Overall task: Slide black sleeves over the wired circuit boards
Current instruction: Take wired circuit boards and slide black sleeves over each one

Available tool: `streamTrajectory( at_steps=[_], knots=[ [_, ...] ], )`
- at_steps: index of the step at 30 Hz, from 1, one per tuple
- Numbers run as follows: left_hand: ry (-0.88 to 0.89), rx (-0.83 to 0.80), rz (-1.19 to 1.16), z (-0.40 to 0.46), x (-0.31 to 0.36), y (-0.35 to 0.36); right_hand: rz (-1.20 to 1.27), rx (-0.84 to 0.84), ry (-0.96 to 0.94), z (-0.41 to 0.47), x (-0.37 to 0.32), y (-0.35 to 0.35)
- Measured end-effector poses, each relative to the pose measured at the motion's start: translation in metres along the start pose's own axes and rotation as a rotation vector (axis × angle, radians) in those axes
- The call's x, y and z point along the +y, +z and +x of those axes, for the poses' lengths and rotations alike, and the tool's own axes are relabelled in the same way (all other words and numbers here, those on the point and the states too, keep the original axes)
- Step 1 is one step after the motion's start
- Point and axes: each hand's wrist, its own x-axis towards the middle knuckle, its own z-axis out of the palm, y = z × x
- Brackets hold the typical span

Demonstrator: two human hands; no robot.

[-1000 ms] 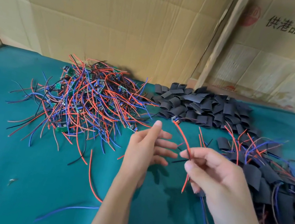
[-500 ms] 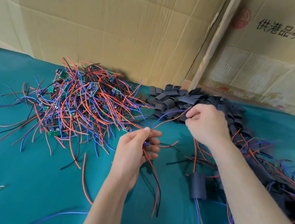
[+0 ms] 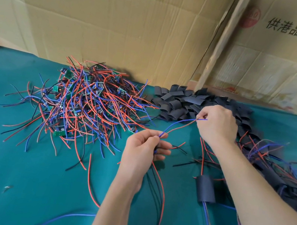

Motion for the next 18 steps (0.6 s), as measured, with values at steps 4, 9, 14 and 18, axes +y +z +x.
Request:
streamTrajectory(
  at_steps=[4,9,14,18],
  knots=[
    [0.013,0.042,0.012,0.002,-0.002,0.0,0.118,-0.104,0.089,-0.019,0.006,-0.033],
    [0.025,0.08,0.044,0.002,-0.004,0.001,0.267,-0.271,0.028,-0.066,-0.001,-0.04],
    [0.031,0.092,0.058,0.004,-0.006,0.001,0.452,-0.221,0.018,-0.074,0.0,-0.021],
    [0.063,0.118,0.138,0.006,-0.012,0.001,0.482,-0.174,-0.011,-0.082,-0.001,-0.012]
  ],
)
